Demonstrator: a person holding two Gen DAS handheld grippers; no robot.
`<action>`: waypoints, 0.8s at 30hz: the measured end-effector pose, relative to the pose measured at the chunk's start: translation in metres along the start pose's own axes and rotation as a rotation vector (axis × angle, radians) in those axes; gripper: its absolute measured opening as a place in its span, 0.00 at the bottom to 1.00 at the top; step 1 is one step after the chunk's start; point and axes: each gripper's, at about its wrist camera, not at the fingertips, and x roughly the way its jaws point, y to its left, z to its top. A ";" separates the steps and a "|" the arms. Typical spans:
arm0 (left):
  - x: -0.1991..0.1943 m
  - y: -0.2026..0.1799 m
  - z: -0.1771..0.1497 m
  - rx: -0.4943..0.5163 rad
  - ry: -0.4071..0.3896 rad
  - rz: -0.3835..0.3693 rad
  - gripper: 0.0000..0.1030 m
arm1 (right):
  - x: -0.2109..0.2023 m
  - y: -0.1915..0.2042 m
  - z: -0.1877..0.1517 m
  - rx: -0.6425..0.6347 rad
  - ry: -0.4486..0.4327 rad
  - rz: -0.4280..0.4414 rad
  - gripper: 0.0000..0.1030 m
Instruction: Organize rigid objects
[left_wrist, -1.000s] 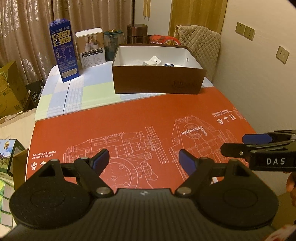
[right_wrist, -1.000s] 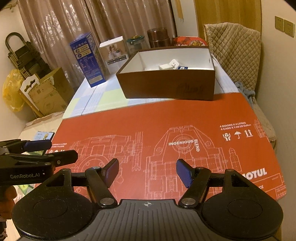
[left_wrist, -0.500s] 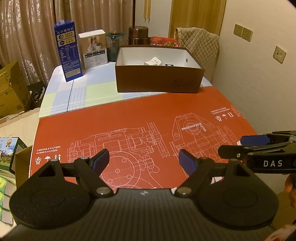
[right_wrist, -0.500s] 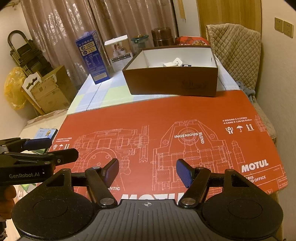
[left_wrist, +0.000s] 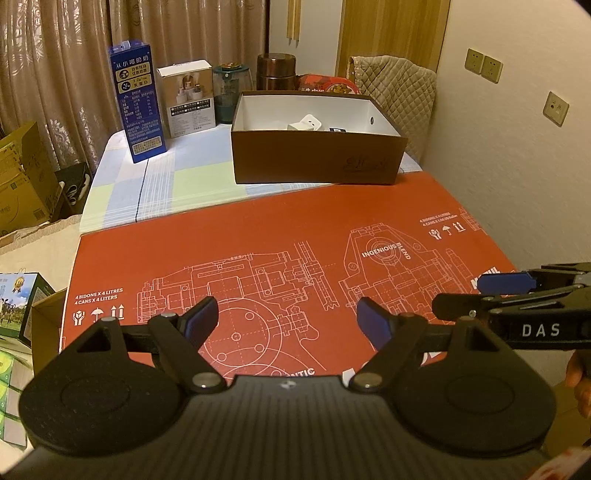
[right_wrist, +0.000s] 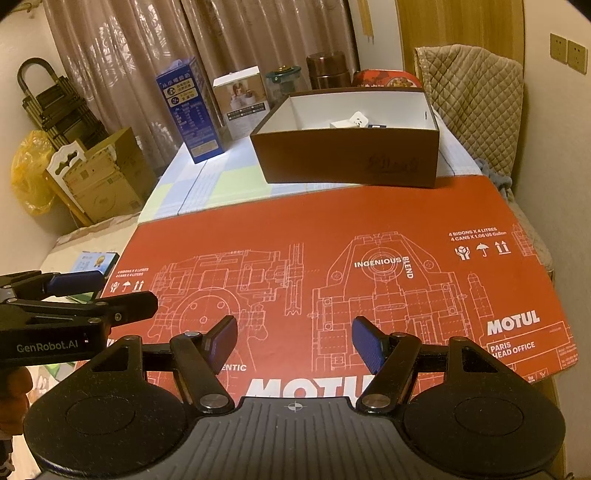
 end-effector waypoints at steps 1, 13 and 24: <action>0.000 0.000 0.000 0.001 0.000 0.000 0.77 | 0.000 0.000 0.000 -0.001 0.000 0.001 0.64; 0.001 -0.001 0.003 0.005 0.000 -0.007 0.77 | 0.000 0.000 0.000 -0.001 0.000 0.000 0.64; 0.009 -0.004 0.006 0.013 0.010 -0.022 0.77 | 0.003 -0.006 0.003 0.013 0.011 -0.004 0.64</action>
